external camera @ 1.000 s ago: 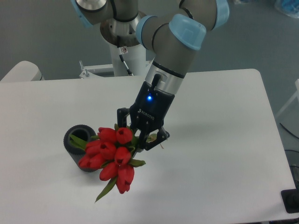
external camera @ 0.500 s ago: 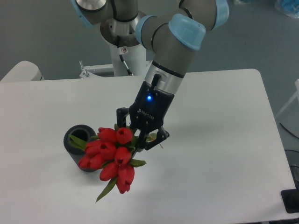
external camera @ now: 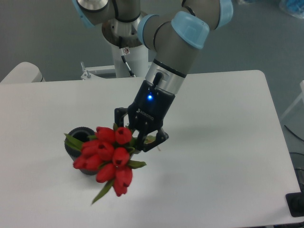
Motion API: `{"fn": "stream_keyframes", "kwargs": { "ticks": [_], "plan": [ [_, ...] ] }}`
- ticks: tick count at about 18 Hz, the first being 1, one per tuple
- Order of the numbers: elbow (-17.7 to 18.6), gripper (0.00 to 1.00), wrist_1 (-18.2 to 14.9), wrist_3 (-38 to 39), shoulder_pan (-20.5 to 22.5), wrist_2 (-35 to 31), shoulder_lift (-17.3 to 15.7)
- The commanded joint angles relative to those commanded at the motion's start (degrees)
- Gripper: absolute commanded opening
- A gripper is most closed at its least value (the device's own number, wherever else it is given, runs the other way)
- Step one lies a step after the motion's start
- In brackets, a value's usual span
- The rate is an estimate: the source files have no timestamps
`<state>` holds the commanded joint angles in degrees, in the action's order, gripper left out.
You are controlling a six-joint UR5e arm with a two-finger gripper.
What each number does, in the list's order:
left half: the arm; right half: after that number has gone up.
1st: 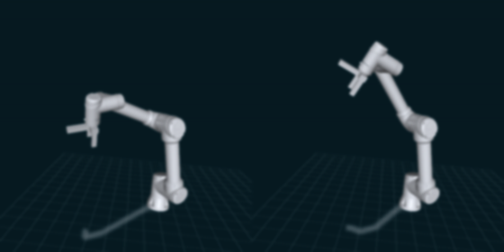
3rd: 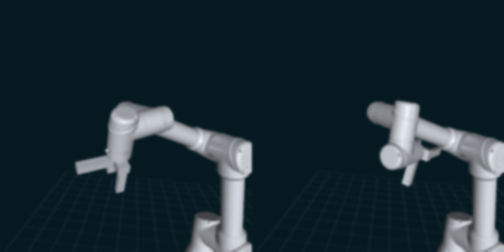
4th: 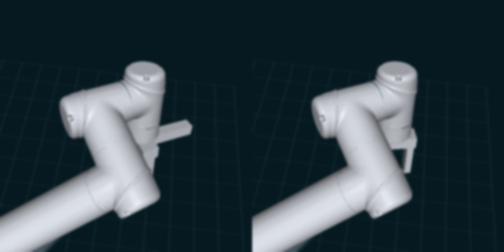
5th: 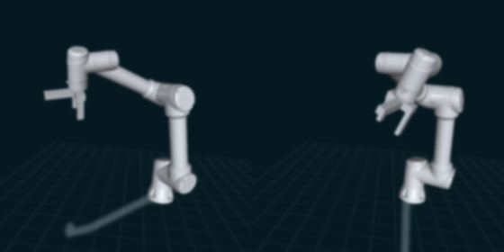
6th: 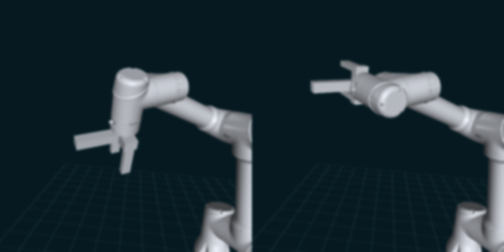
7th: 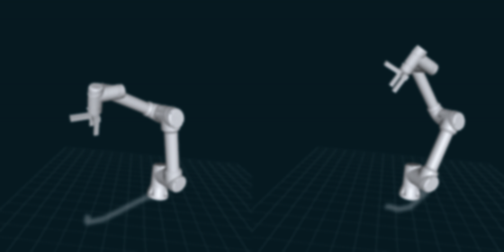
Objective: Insert the flowers into the vase
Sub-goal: 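Lift the tulip bunch up and over the vase opening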
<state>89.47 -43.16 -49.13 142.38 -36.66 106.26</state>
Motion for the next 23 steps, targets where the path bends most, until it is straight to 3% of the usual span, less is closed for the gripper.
{"fn": "stream_keyframes", "kwargs": {
  "ticks": [5,12,16,21,23],
  "plan": [
    [-1.14,0.22,0.00,0.52,-0.62,8.95,-0.08],
    [0.70,0.22,0.00,0.97,-1.32,10.55,-1.93],
    [1.67,0.22,0.00,0.88,-1.84,14.94,-2.72],
    [7.28,0.22,0.00,0.62,-2.64,20.66,-4.91],
    [7.82,0.21,0.00,0.61,-2.90,21.98,-5.09]
  ]
}}
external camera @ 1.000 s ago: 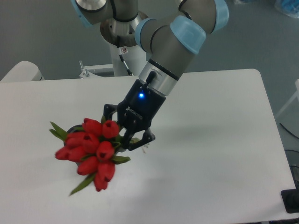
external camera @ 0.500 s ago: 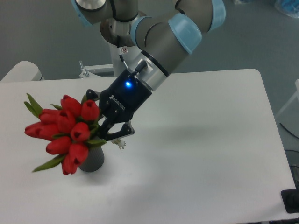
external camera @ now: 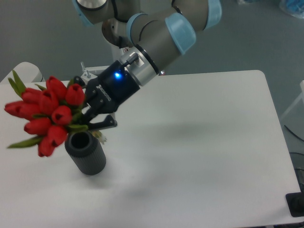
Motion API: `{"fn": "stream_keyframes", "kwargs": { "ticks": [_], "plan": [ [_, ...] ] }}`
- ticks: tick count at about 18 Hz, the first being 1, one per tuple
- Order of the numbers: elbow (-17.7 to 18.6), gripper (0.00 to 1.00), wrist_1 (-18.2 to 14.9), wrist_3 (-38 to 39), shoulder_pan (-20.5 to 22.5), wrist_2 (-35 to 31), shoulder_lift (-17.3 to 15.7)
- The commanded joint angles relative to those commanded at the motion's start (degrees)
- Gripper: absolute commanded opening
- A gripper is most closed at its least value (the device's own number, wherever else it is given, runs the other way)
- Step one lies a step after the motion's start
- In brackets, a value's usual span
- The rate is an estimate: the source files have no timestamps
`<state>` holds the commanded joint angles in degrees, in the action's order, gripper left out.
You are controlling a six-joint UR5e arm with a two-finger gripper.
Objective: Insert the flowers into the vase
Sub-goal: 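Lift the tulip bunch up and over the vase opening, then lower the tulip stems down into the grey vase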
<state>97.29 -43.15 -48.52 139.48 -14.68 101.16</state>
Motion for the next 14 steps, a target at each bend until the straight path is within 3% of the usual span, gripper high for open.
{"fn": "stream_keyframes", "kwargs": {
  "ticks": [7,14],
  "plan": [
    [1.05,0.21,0.00,-0.09,-1.06,1.59,-0.09],
    [-0.35,0.19,0.00,-0.17,-1.67,1.59,0.88]
  ]
}}
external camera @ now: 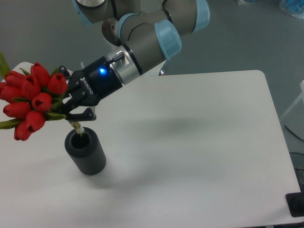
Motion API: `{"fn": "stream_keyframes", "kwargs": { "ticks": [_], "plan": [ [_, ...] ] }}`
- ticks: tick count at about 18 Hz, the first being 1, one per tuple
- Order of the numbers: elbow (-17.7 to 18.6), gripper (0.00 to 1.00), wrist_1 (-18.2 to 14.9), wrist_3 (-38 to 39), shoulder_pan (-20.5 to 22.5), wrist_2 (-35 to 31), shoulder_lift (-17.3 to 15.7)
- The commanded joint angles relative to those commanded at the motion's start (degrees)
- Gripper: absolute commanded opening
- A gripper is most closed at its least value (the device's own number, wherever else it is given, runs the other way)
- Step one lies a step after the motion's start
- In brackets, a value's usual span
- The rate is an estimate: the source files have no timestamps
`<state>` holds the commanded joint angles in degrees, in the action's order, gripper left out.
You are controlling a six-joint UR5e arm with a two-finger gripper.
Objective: Insert the flowers into the vase
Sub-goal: 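Lower the tulip stems down into the grey vase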
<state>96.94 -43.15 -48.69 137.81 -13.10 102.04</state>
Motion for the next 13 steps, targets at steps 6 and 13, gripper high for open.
{"fn": "stream_keyframes", "kwargs": {
  "ticks": [6,13],
  "plan": [
    [0.00,0.17,0.00,0.09,-0.53,0.00,0.88],
    [-0.44,0.17,0.00,-0.53,-0.44,0.70,2.63]
  ]
}}
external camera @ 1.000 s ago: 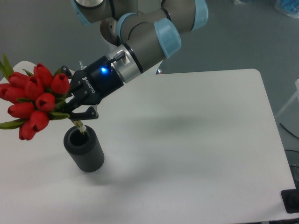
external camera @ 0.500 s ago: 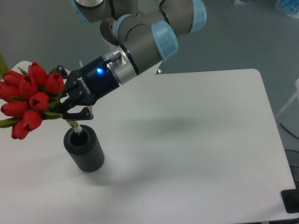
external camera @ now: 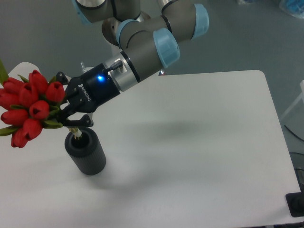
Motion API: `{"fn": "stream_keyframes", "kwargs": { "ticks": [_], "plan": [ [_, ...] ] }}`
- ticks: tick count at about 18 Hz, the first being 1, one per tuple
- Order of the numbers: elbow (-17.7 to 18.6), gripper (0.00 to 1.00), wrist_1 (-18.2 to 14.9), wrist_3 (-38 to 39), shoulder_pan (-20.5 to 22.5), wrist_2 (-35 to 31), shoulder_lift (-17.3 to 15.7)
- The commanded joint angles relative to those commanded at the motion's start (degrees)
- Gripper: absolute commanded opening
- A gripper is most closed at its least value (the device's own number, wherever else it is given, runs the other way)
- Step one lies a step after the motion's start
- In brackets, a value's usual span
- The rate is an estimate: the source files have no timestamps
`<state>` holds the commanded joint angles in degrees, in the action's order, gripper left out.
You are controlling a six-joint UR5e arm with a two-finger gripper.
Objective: Insert the flowers into the vase
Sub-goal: 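Lower the tulip stems down into the grey vase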
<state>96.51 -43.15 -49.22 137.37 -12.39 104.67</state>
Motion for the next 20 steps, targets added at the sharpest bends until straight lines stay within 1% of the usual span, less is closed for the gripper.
{"fn": "stream_keyframes", "kwargs": {
  "ticks": [9,12,15,18,20],
  "plan": [
    [2.37,0.17,0.00,-2.46,-0.17,-0.09,0.36],
    [3.86,0.17,0.09,-3.86,-0.35,-0.18,0.27],
    [6.41,0.17,0.00,-8.16,-0.35,-0.18,0.27],
    [6.68,0.17,0.00,-8.96,-0.61,-0.18,0.44],
    [6.68,0.17,0.00,-9.05,-0.70,-0.26,1.14]
  ]
}}
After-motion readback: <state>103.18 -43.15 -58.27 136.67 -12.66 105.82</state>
